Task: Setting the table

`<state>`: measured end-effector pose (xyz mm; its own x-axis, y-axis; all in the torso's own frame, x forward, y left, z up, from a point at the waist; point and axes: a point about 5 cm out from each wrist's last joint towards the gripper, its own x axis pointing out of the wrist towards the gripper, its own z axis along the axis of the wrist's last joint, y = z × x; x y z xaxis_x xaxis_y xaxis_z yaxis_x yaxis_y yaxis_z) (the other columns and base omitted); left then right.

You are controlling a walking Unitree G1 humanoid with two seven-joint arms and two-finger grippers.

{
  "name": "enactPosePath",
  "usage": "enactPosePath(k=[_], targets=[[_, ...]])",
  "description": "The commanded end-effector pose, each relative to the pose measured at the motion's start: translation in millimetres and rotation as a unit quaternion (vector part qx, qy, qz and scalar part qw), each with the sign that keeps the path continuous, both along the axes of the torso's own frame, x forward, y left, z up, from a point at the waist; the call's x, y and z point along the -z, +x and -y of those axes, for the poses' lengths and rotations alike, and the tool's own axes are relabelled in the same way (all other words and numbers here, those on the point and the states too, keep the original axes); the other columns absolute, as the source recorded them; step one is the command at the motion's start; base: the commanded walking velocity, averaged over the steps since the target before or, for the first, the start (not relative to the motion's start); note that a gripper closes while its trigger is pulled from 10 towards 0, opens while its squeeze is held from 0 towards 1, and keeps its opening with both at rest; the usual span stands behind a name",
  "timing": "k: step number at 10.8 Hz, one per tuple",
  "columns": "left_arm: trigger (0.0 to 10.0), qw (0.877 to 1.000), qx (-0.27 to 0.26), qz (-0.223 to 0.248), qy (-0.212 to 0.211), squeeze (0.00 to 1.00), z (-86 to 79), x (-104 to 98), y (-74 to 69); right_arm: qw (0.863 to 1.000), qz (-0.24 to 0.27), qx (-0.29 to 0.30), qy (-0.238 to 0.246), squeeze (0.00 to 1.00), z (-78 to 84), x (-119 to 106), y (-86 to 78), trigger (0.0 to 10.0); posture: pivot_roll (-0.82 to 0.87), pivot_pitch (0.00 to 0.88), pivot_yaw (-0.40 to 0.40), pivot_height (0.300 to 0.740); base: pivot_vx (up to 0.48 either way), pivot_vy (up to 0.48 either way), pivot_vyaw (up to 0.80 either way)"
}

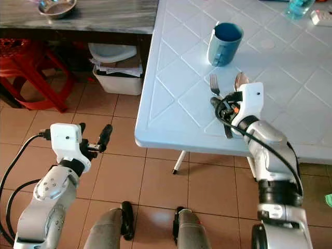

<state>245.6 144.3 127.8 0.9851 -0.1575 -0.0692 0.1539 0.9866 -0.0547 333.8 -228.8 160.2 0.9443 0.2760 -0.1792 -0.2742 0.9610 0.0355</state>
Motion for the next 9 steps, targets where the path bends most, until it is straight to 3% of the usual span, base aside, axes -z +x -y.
enactPosePath(k=[1, 6, 9], targets=[[10.0, 1.000, 0.002, -0.001, 0.005, 0.00, -2.3, -0.7, -3.4, 0.993, -0.121, 0.001, 0.009, 0.00, 0.0, 48.0, -12.0, 0.0, 0.02, 0.278, 0.049, 0.740, 0.000, 0.000, 0.00], [10.0, 1.000, 0.006, -0.003, 0.002, 0.00, -0.3, 0.3, -2.5, 0.987, -0.154, 0.008, 0.036, 0.00, 0.1, 58.8, -16.6, 0.0, 0.01, 0.266, 0.043, 0.740, 0.000, 0.000, 0.00], [10.0, 1.000, 0.005, -0.009, 0.000, 0.00, -0.2, 4.4, -6.3, 0.985, -0.152, 0.044, 0.065, 0.00, -19.1, 60.2, -25.3, 0.0, 0.00, 0.259, 0.036, 0.740, 0.000, 0.000, 0.00]])
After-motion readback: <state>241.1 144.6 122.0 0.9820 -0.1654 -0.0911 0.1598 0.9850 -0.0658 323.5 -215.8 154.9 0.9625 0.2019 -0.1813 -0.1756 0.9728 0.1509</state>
